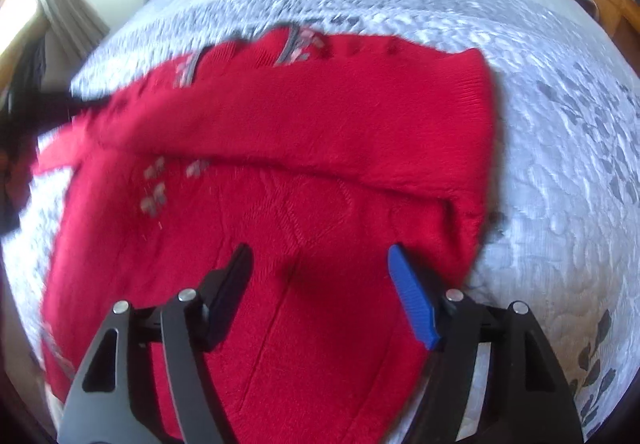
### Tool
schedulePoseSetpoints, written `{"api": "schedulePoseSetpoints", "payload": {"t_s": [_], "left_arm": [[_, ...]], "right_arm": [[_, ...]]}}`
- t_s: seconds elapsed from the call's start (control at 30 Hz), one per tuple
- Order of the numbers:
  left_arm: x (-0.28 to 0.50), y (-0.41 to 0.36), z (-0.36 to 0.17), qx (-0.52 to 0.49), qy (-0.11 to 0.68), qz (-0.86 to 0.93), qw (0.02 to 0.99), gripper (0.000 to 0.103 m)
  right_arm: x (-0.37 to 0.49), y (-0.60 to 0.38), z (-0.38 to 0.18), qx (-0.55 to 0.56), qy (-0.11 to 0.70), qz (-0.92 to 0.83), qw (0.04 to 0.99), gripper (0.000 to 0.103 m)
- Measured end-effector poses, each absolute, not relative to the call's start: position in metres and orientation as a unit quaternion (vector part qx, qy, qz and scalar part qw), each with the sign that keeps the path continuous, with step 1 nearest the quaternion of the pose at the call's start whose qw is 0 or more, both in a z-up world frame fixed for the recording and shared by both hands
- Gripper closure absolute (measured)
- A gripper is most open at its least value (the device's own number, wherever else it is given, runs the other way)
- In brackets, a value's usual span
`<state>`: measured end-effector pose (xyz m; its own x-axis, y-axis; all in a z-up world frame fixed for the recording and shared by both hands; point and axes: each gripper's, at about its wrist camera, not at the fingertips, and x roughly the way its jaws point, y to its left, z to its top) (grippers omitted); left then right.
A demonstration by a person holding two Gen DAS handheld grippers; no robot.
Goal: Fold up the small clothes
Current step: 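Grasp the other sleeve cuff with the left gripper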
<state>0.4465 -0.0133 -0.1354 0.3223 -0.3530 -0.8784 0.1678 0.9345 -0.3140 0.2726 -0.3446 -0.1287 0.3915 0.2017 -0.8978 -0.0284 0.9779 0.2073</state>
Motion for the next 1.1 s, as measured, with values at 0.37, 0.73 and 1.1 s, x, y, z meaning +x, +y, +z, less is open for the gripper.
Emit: {"api": "schedulePoseSetpoints", "payload": {"t_s": [0.37,0.73,1.1], "left_arm": [[0.414,0.070,-0.128,-0.136,0.547,-0.058,0.824,0.044],[0.355,0.342,-0.125,-0.308,0.534,0.197,0.763,0.041],[0.351,0.409,-0.134,-0.460,0.463,0.195,0.732,0.042]], "right_arm": [[0.254,-0.343,-0.120,0.050,0.570,0.049,0.818,0.033],[0.253,-0.257,-0.114,0.022,0.572,0.118,0.812,0.033],[0.271,-0.138,-0.122,-0.038,0.590,0.194,0.783,0.033]]}}
